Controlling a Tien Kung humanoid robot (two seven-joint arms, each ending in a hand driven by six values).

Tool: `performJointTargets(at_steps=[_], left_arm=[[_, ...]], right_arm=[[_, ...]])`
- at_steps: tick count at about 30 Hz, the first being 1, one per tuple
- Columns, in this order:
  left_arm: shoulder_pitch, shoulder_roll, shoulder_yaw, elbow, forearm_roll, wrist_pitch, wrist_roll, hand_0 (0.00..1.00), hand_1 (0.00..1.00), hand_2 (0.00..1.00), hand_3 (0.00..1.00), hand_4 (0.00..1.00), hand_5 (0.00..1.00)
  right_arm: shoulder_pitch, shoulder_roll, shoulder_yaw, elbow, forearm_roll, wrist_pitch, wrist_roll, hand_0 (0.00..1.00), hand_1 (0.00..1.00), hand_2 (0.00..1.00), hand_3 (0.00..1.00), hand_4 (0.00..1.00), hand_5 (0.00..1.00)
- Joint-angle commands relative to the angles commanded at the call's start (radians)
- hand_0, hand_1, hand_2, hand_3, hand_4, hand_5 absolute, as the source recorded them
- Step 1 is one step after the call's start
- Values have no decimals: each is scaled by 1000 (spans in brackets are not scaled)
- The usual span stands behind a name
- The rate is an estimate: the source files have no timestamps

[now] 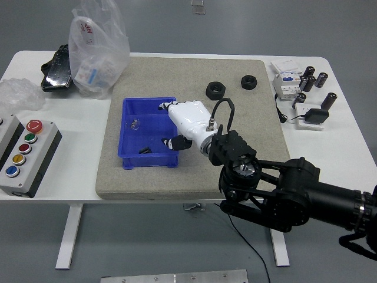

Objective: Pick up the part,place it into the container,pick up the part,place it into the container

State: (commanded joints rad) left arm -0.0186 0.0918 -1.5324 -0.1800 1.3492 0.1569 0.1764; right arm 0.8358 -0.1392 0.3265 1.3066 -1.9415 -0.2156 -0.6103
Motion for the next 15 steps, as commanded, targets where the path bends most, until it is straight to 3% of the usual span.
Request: performJointTargets(at_steps=[7,15], left_arm=[[0,-1,-1,0,1,0,1,643,573,563,628,731,338],[0,0,0,0,0,0,3,643,572,563,628,731,338]], right_arm=[[8,1,60,-117,19,-44,23,220,574,805,825,828,327],[30,30,0,-232,45,5,23,226,571,813,828,826,315]])
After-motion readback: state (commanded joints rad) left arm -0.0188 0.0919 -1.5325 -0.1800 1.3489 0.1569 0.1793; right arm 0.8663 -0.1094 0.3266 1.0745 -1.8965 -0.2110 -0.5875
